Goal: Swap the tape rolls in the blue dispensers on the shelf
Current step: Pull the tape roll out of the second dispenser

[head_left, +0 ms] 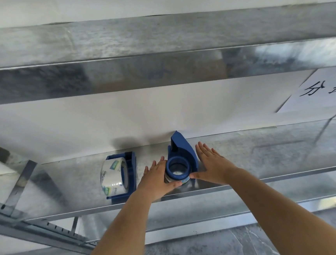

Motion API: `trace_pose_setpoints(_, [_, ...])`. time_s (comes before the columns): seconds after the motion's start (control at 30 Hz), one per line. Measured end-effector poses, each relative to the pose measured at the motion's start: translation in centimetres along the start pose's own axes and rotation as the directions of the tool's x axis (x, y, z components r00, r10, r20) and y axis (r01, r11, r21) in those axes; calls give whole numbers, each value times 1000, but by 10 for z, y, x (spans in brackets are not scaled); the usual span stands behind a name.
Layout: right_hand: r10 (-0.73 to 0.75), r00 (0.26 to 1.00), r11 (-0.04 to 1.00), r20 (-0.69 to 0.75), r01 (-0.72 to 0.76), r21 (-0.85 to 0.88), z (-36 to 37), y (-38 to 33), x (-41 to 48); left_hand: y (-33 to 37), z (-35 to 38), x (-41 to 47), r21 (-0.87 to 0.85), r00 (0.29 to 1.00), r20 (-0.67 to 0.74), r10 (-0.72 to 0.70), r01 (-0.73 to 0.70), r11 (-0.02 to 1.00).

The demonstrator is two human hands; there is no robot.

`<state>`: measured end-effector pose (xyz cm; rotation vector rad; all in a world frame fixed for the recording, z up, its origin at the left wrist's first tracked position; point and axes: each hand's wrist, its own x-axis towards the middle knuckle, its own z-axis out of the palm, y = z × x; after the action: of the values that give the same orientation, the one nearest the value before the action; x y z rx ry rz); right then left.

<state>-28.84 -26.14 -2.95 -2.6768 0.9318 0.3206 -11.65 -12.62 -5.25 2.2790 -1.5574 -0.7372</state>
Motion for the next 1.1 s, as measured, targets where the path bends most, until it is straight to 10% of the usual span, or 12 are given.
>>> trace_pose_setpoints(1.1, [57, 998, 998, -9, -56, 27, -10, 20, -6, 0, 1, -1, 4, 1000, -18, -12, 12, 1000])
